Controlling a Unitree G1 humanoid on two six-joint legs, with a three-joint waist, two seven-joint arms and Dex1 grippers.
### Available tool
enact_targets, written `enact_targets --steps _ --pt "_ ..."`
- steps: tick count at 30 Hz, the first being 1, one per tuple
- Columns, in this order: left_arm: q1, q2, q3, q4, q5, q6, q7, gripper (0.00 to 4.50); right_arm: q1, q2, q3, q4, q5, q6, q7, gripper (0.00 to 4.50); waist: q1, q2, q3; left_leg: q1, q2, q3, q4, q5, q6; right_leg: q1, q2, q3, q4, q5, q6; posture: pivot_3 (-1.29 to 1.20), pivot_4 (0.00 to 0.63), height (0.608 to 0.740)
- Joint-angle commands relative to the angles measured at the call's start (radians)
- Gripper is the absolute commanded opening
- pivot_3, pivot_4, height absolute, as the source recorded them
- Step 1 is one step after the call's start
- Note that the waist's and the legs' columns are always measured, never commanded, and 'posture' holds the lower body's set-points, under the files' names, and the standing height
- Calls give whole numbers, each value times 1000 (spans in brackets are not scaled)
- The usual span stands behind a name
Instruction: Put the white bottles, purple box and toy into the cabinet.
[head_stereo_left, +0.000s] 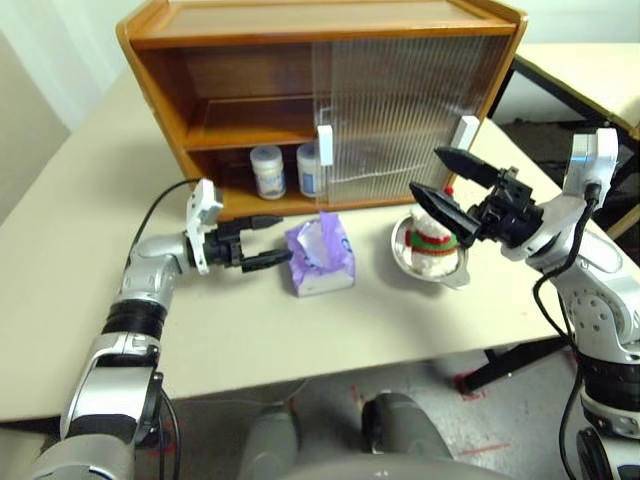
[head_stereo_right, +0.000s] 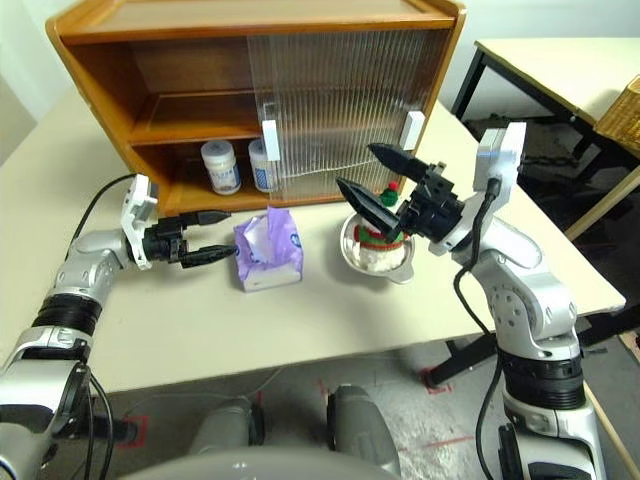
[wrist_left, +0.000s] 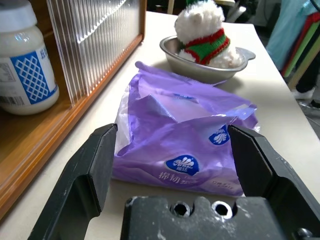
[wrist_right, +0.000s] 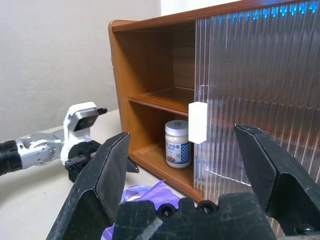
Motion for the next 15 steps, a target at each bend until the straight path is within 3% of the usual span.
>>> enact_targets --steps 1,15 --pt "-44 -17 -20 102 48 -76 -29 4486 14 -6 -5 -27 1 2 -14 4500 -2 0 0 0 0 0 0 0 0 0 0 0 0 0 0 -110 0 740" --pt "-139 -105 -28 334 158 -197 78 4486 44 -20 -22 -76 18 16 -54 4500 -27 0 0 0 0 0 0 0 0 0 0 0 0 1 1 -151 0 740"
